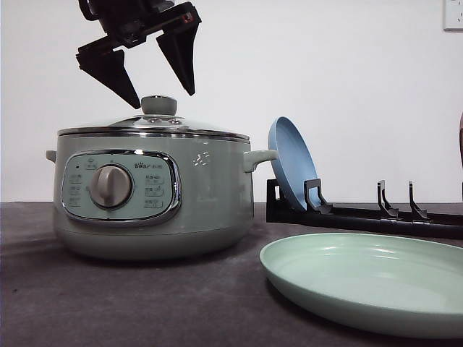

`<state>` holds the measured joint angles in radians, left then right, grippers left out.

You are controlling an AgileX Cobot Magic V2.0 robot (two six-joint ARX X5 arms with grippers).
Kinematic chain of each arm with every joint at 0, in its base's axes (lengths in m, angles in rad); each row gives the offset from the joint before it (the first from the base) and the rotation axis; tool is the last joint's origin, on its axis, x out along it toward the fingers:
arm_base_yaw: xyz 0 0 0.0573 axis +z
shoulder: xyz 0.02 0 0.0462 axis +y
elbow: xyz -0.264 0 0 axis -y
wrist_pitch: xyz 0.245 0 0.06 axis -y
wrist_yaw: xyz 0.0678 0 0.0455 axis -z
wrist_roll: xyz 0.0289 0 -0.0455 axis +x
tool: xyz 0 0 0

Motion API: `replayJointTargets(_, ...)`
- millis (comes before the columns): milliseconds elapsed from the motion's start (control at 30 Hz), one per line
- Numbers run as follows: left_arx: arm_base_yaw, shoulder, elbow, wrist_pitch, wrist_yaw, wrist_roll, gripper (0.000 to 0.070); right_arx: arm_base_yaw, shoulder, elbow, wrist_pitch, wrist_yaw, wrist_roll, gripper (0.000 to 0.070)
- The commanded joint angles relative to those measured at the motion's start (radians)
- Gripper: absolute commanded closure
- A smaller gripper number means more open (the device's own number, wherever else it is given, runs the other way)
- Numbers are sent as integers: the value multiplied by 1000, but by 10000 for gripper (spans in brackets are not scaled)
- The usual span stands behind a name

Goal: Transfer potato from steamer to green plate

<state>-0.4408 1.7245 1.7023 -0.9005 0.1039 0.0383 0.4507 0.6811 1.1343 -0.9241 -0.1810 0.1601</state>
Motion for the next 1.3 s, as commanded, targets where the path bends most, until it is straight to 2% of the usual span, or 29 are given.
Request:
replayJointTargets(0, -6, 24, 31, 2, -4, -1, 43, 5, 4, 8, 10, 0, -11, 1)
replayJointTargets(133, -6, 31, 31, 6, -4, 4, 108, 5, 4, 8, 9, -1, -10, 1)
replayJointTargets(333, -6, 45, 31, 7, -5, 11, 120, 5, 4, 8, 3, -2, -10, 1)
replayJointTargets(367, -6, 48, 31, 8, -5, 11, 141, 5, 4, 8, 3, -2, -10, 1)
replayJointTargets(433, -6, 54, 31, 8, -11, 11, 204, 5, 4, 8, 3, -2, -11, 1)
replayJointTargets(533, -6, 57, 31, 7, -25, 11, 249, 5, 4, 8, 3, -2, -11, 1)
replayJointTargets(800, -6, 57, 31, 6, -46, 11, 447, 5, 4, 8, 3, -2, -10, 1)
replayJointTargets(933, -6, 57, 31, 9, -51, 22, 605, 5, 4, 8, 3, -1, -11, 1)
replayJointTargets(1033, -6, 56, 34, 10, -52, 22, 689, 5, 4, 8, 3, -1, -11, 1)
replayJointTargets(1267, -6, 42, 105, -8, -54, 21, 698, 5, 4, 8, 3, -1, -11, 1)
